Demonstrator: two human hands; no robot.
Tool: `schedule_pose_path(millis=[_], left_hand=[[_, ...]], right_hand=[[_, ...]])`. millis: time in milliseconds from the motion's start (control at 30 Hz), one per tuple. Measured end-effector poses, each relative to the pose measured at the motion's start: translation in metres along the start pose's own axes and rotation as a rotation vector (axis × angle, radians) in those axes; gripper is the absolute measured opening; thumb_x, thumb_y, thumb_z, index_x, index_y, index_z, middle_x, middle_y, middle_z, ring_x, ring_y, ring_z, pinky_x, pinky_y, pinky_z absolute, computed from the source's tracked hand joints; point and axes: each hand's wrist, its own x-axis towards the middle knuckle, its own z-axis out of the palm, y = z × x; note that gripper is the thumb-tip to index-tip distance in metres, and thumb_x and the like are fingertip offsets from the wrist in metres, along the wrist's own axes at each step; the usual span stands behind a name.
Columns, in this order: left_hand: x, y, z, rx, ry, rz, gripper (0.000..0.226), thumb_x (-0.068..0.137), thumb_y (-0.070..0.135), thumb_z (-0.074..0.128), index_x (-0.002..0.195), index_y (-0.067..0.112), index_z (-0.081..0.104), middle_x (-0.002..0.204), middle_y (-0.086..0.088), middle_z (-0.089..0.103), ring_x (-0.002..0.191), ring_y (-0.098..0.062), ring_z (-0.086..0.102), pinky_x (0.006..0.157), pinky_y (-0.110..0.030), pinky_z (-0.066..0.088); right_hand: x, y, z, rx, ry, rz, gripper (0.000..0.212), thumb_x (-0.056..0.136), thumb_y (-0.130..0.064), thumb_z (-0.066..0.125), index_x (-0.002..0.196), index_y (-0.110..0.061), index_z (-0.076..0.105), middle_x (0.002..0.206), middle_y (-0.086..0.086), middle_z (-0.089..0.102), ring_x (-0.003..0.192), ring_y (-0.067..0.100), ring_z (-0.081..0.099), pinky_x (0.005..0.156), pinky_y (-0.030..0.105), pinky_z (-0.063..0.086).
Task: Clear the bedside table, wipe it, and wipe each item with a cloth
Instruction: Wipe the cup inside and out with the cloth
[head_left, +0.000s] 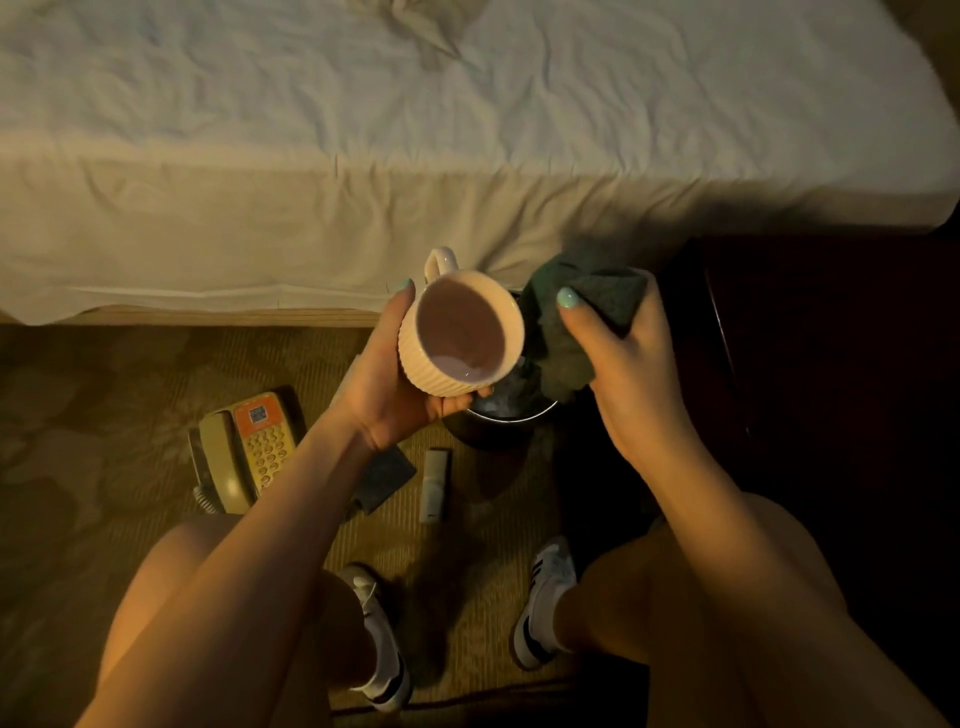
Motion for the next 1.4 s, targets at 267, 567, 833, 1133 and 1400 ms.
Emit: schedule_pose_path(millis=[267, 567, 833, 1133, 1400], left_hand=[[0.003, -0.012, 0.011, 0.054, -0.054, -0.105, 0.066, 0.081, 0.067, 0.036, 0.122, 0.021, 0.061, 0.115, -0.011, 0.066, 0.096, -0.025, 0.066, 0.069, -0.035, 0.059], [0.006, -0.019, 0.021, 0.249, -0.095, -0.132, 0.065, 0.084, 0.072, 0.035, 0.1, 0.024, 0.077, 0.122, -0.027, 0.054, 0.108, -0.044, 0.05, 0.084, -0.044, 0.039], [0.006, -0.023, 0.027, 0.37, -0.129, 0.012, 0.065, 0.086, 0.065, 0.043, 0.142, 0.033, 0.041, 0.13, -0.011, 0.058, 0.103, -0.032, 0.067, 0.073, -0.033, 0.06], [-0.005, -0.028, 0.039, 0.87, -0.107, 0.417, 0.089, 0.059, 0.059, 0.082, 0.13, 0.028, 0.037, 0.129, 0.004, 0.046, 0.122, -0.014, 0.049, 0.099, -0.039, 0.049], [-0.031, -0.039, 0.08, 0.907, 0.038, 0.479, 0.082, 0.059, 0.058, 0.073, 0.129, 0.029, 0.044, 0.128, 0.002, 0.054, 0.117, -0.013, 0.054, 0.101, -0.044, 0.048]], right_hand=[[0.0, -0.009, -0.01, -0.1, -0.534, 0.164, 0.034, 0.097, -0.045, 0.035, 0.117, -0.039, 0.061, 0.122, -0.005, 0.065, 0.122, 0.009, 0.055, 0.103, 0.032, 0.044], [0.008, 0.012, -0.007, -0.427, -0.369, 0.009, 0.044, 0.091, -0.016, 0.061, 0.131, -0.028, 0.048, 0.126, -0.007, 0.057, 0.119, 0.006, 0.053, 0.096, 0.028, 0.048], [0.028, 0.025, -0.014, -0.596, -0.089, 0.094, 0.018, 0.094, -0.014, 0.054, 0.109, -0.012, 0.065, 0.1, 0.003, 0.067, 0.097, 0.014, 0.061, 0.075, 0.023, 0.045], [0.014, 0.013, -0.035, -0.633, -0.109, 0.151, 0.02, 0.097, -0.024, 0.053, 0.106, -0.011, 0.065, 0.096, 0.001, 0.067, 0.091, 0.012, 0.062, 0.076, 0.03, 0.05], [-0.019, -0.029, -0.065, -0.439, 0.08, 0.016, 0.002, 0.095, -0.018, 0.055, 0.097, -0.018, 0.056, 0.089, -0.005, 0.059, 0.084, 0.005, 0.057, 0.068, 0.017, 0.043]])
